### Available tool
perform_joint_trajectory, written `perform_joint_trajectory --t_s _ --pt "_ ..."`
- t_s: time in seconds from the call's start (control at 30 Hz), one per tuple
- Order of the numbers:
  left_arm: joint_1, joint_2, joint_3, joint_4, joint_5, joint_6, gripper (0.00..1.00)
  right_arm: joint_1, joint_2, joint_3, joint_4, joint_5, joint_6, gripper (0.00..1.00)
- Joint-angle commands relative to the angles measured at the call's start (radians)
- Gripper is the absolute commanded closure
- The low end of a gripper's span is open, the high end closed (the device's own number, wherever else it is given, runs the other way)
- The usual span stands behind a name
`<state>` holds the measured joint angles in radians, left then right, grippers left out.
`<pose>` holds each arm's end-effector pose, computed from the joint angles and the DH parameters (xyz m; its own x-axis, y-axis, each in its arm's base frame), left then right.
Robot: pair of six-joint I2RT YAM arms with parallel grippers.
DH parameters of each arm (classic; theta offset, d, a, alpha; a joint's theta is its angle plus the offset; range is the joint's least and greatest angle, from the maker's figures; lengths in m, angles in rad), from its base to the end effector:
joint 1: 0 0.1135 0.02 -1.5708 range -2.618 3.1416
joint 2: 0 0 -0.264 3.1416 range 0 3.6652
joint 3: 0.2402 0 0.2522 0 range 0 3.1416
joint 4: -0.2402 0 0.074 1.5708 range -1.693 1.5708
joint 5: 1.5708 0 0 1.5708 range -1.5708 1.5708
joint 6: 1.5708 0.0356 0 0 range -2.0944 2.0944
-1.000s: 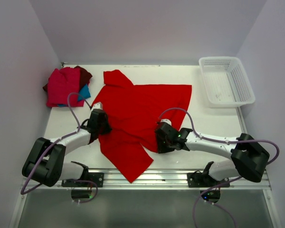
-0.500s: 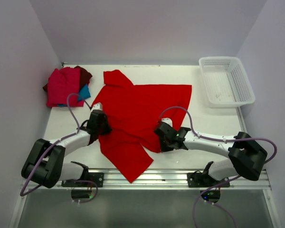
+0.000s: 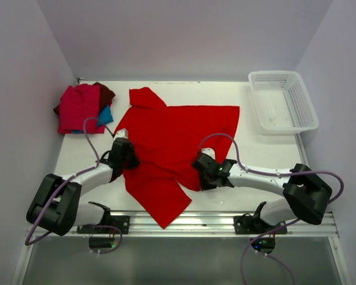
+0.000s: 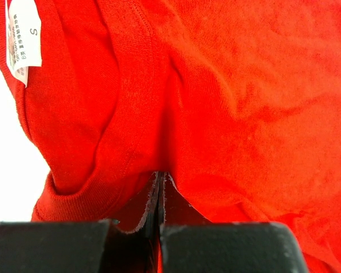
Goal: Fold and stack the t-shirts
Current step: Flatten the tshirt out
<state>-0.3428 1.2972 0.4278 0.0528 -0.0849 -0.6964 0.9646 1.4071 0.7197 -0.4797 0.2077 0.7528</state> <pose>0.2153 -0.0736 0.1395 -0.7064 -0.4265 -0.5649 -0.2253 0.8920 -0.3918 0.1468 0.1989 0.1648 -0.9006 -0.1249 -0.4163 -0.1949 0.9721 0.1302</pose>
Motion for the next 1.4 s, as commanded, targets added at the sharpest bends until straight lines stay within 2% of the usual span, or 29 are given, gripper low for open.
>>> perform_joint_trajectory --t_s 0.0,0.2,0.47,0.57,0.67,0.8,0.93,1.17,1.27,1.37 --pt "-0.01 0.013 -0.038 -0.077 0.025 -0.011 1.0 0.028 -0.054 0.03 -0.034 0.079 0.029 1.0" --pt "-0.015 0.014 -0.038 -0.076 0.025 -0.011 1.0 0.049 -0.138 0.109 -0.27 0.32 0.135 1.0" --pt "-0.016 0.013 -0.029 -0.085 0.025 -0.009 1.0 0.049 -0.085 0.196 -0.566 0.533 0.324 1.0" --pt "-0.018 0.008 -0.029 -0.091 0.022 -0.008 1.0 0.048 -0.03 0.245 -0.736 0.639 0.512 1.0" --pt "-0.018 -0.001 -0.023 -0.102 0.02 -0.002 1.0 0.046 0.003 0.282 -0.845 0.694 0.609 1.0" --pt "-0.018 -0.028 0.006 -0.149 0.017 0.018 1.0 0.016 -0.008 0.268 -0.844 0.69 0.611 1.0" --pt "-0.016 -0.097 0.041 -0.212 -0.019 0.04 1.0 -0.056 -0.043 0.224 -0.762 0.67 0.545 1.0" --pt "-0.018 -0.141 0.089 -0.266 -0.029 0.06 1.0 -0.363 -0.151 0.139 -0.561 0.593 0.237 1.0" --pt "-0.016 -0.148 0.089 -0.268 -0.021 0.058 1.0 -0.453 -0.163 0.132 -0.508 0.547 0.156 1.0" --pt "-0.016 -0.157 0.088 -0.271 -0.019 0.058 1.0 -0.494 -0.146 0.138 -0.487 0.515 0.116 1.0"
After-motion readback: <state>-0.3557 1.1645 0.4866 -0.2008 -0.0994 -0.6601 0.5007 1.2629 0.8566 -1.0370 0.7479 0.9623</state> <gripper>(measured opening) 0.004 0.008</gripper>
